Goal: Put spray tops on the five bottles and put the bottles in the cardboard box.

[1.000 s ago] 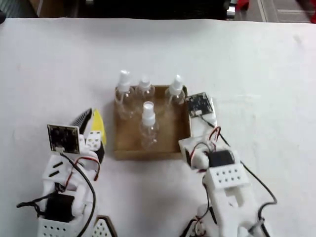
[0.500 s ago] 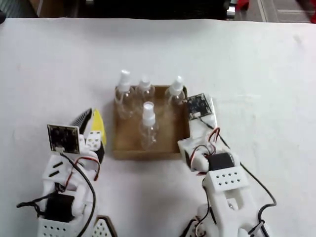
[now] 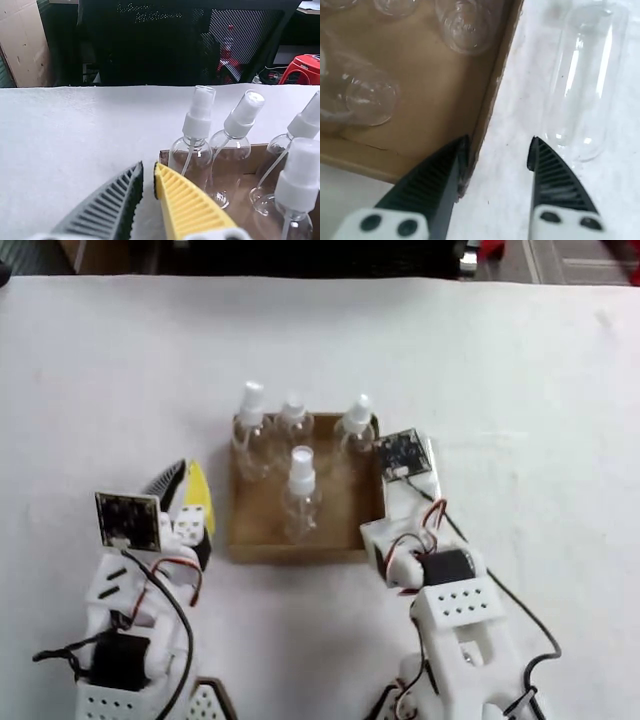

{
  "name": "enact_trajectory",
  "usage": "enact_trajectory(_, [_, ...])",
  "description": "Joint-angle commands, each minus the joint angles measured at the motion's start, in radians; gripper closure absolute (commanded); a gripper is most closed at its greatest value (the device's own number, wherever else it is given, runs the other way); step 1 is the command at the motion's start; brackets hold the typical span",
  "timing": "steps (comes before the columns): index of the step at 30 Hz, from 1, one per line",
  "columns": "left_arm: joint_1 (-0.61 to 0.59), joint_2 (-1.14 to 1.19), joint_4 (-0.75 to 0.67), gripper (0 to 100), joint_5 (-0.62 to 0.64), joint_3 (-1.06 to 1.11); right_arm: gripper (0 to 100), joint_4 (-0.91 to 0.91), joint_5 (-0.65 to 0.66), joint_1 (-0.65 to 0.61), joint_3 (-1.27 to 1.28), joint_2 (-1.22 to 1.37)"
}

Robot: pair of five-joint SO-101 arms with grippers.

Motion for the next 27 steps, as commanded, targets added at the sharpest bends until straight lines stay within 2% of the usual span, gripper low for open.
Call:
enact_trajectory(1, [0.018, -0.015, -0.029, 95, 0.003, -0.006, 82.2, -0.008, -0.011, -0.001, -0.034, -0.004])
enact_trajectory(13, [0.010, -0.015, -0.028, 95, 0.009, -0.009, 77.2, 0.087, -0.011, 0.048, -0.058, -0.153])
enact_trajectory(18, [0.016, -0.015, -0.021, 85, 0.012, -0.009, 77.6, 0.140, -0.011, 0.059, -0.095, -0.269])
enact_trajectory(21, [0.016, -0.015, -0.021, 85, 0.012, -0.011, 77.6, 0.211, -0.011, 0.068, -0.152, -0.346])
enact_trajectory(25, [0.007, -0.015, -0.023, 85, 0.012, -0.031, 80.7, 0.243, -0.006, 0.205, -0.259, -0.410])
enact_trajectory(27, [-0.002, -0.015, -0.002, 85, 0.017, -0.057, 82.2, 0.245, 0.040, 0.297, -0.308, -0.392])
